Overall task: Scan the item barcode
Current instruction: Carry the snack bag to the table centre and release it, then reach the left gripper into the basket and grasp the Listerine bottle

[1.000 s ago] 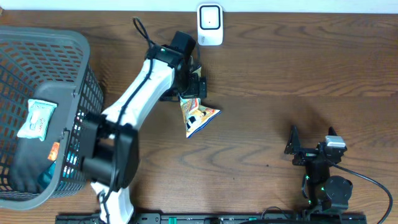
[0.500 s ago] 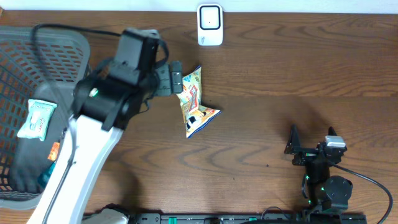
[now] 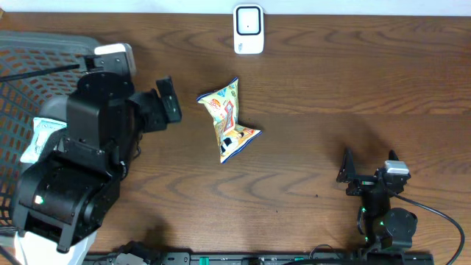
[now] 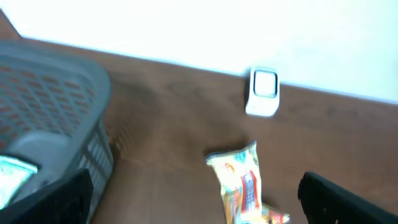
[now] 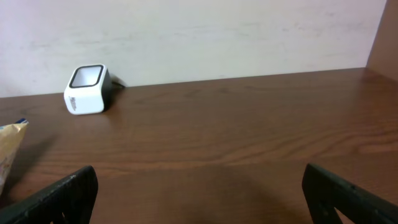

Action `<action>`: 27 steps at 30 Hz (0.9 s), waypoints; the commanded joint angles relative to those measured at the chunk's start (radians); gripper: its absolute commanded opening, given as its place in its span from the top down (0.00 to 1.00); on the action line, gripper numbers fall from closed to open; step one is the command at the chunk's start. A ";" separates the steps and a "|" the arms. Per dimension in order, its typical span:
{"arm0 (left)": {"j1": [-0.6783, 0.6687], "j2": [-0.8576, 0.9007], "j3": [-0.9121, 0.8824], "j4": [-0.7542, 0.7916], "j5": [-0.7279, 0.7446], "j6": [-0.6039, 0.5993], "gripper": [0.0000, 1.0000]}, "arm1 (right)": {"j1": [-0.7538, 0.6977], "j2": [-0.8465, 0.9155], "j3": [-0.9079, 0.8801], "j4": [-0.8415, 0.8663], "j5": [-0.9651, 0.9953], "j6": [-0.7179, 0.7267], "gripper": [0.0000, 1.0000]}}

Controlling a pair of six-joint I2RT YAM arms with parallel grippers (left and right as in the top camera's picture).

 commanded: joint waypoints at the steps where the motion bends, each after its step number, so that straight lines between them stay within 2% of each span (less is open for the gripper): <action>1: 0.040 -0.010 0.061 0.021 -0.071 -0.002 0.02 | 0.002 -0.004 -0.002 -0.003 -0.001 0.005 0.01; 7: 0.113 -0.004 0.086 -0.022 -0.076 -0.022 0.02 | 0.002 -0.004 -0.002 -0.003 -0.001 0.005 0.01; 10: 0.179 0.000 0.086 -0.058 -0.163 -0.061 0.02 | 0.002 -0.004 -0.002 -0.003 -0.001 0.005 0.01; 12: 0.254 -0.001 0.086 -0.057 -0.217 -0.096 0.02 | 0.002 -0.004 -0.002 -0.003 -0.001 0.005 0.01; 16: 0.449 0.008 0.086 -0.073 -0.206 -0.178 0.02 | 0.002 -0.004 -0.002 -0.003 -0.001 0.005 0.01; 18: 0.564 0.026 0.085 -0.099 -0.150 -0.235 0.02 | 0.002 -0.004 -0.002 -0.003 -0.001 0.005 0.01; 19: 0.681 0.060 0.085 -0.135 -0.050 -0.290 0.02 | 0.002 -0.004 -0.002 -0.003 -0.001 0.005 0.01; 21: 0.772 0.106 0.084 -0.186 0.022 -0.349 0.02 | 0.002 -0.004 -0.002 -0.003 -0.001 0.005 0.01; 22: 0.842 0.158 0.078 -0.254 0.034 -0.473 0.02 | 0.002 -0.004 -0.002 -0.003 -0.001 0.005 0.01; 25: 0.922 0.243 0.052 -0.335 0.066 -0.647 0.02 | 0.002 -0.004 -0.002 -0.003 -0.001 0.005 0.01; 27: 0.962 0.299 0.032 -0.370 0.121 -0.719 0.02 | 0.002 -0.004 -0.002 -0.003 -0.001 0.005 0.01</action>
